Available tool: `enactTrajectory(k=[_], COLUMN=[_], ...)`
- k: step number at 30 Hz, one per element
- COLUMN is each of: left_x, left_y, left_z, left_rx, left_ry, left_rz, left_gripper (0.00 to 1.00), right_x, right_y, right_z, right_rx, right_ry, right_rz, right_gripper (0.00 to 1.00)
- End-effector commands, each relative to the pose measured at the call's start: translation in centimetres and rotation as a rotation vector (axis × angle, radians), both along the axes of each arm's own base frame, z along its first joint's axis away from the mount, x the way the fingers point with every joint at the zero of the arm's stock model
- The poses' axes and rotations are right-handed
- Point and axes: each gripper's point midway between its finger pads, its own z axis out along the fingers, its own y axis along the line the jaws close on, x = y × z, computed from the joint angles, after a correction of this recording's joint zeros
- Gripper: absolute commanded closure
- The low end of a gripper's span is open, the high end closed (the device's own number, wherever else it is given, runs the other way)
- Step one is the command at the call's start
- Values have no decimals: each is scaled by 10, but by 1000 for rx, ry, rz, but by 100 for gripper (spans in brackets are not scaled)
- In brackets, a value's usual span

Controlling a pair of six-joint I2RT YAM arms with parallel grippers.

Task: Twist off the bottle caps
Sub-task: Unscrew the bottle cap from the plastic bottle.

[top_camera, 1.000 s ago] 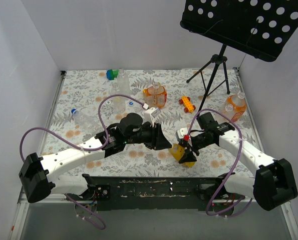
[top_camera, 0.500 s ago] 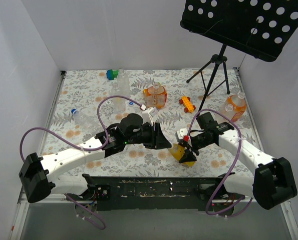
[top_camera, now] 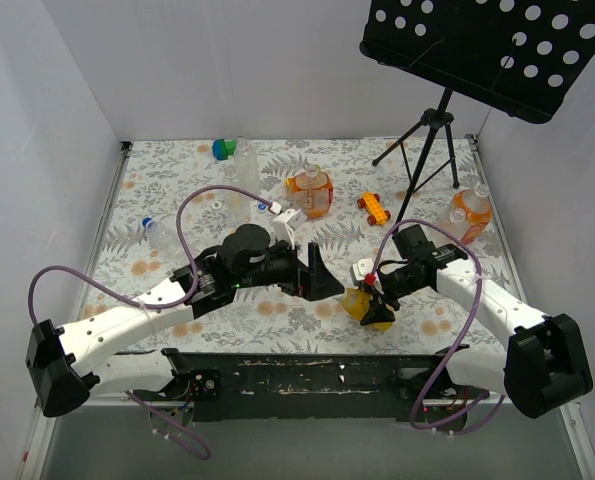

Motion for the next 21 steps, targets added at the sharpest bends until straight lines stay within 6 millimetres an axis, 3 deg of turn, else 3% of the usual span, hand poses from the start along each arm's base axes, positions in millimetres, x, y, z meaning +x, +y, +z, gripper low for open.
enactTrajectory(k=[1, 9, 21], left_x=[-4, -3, -2], left_y=[16, 40, 44], left_z=[31, 44, 37], left_rx=[-16, 0, 25], left_ry=[-150, -331, -347], left_rz=[-30, -22, -14], left_gripper=[2, 2, 2], right_x=[-1, -1, 0], right_y=[5, 5, 5], right_z=[8, 9, 8], right_rx=[45, 46, 42], right_ry=[-5, -7, -6], right_rz=[17, 19, 17], right_gripper=[88, 88, 88])
